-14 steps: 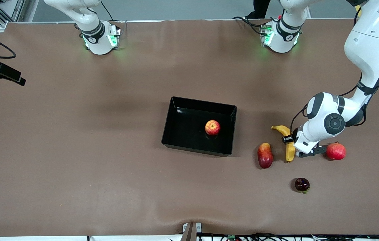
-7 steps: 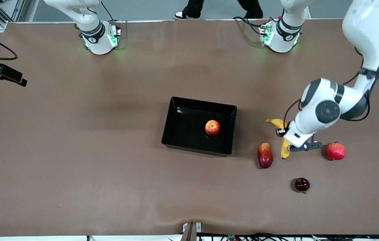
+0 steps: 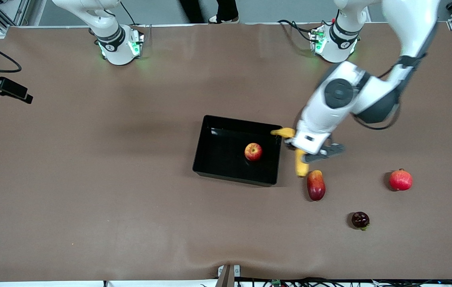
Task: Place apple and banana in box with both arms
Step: 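Carry the banana with the left gripper over the tray, then lower the banana into the tray and open the left gripper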
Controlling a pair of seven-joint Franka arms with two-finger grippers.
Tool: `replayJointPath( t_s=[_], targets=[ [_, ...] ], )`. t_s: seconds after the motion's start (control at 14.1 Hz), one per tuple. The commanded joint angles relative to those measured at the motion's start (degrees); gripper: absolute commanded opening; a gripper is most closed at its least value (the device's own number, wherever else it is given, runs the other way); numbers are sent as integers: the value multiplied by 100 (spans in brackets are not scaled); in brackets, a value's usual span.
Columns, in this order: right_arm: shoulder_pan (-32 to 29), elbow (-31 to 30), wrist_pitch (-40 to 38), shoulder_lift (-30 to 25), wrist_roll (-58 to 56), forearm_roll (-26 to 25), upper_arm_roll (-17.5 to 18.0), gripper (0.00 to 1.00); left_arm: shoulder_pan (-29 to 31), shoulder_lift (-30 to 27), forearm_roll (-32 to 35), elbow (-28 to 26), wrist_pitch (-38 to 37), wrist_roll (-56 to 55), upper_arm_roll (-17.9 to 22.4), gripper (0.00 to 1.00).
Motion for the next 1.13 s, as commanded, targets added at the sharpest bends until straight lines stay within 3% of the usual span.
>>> replayJointPath(
  t_s=[0.0, 0.35, 1.06],
  targets=[
    [21, 30, 2, 6, 9, -94, 2, 100, -852, 774, 43, 850, -135, -702, 169, 0],
    [29, 30, 2, 15, 9, -94, 2, 100, -2532, 1328, 16, 1292, -127, -1547, 1311, 0],
    [91, 30, -7, 77, 9, -120, 2, 100, -2999, 2207, 16, 1661, 593, -1601, 1418, 0]
  ],
)
